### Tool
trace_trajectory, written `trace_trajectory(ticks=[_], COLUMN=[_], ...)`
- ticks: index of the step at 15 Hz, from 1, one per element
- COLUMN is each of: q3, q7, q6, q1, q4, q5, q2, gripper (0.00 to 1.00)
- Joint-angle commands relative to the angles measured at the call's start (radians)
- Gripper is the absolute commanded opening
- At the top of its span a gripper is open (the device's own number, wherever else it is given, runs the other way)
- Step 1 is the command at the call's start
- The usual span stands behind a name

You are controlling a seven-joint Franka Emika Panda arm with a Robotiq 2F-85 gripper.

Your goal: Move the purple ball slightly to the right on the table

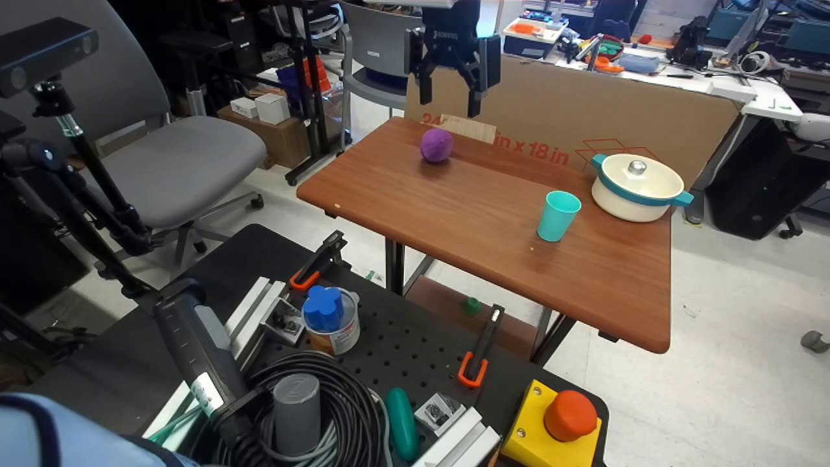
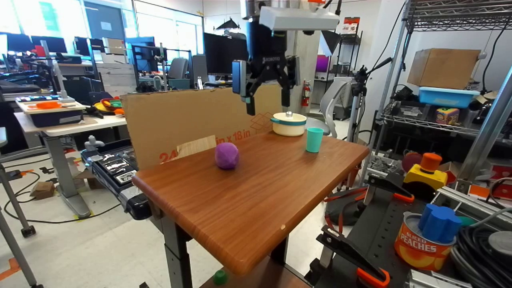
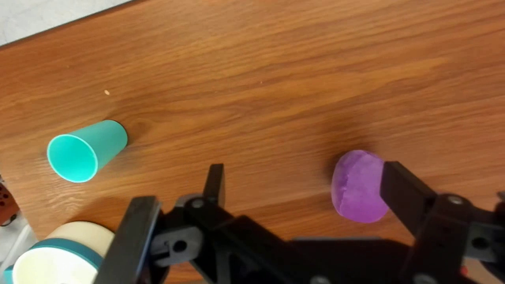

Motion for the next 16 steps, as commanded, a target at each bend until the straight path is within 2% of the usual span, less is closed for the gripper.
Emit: trace_trajectory(ticks=[1,6,13,14,16], q3=[-0.026,-0.059,-0.103,-0.101,-0.103], q7=[0.028,0.058,0.065,0.063,0.066], q6=[0.01,-0.01,-0.063,-0.073,-0.111], q1=[0.072,0.127,0.155,0.157,0.165], q4=[0.121,0.263,0.447,0.47,0.514], q5=[0.014,0.028,0.072,0.087,0.112], q2=[0.109,0.249,0.439,0.462,0.504], gripper=[1.0,1.0,1.0,0.75,0.66])
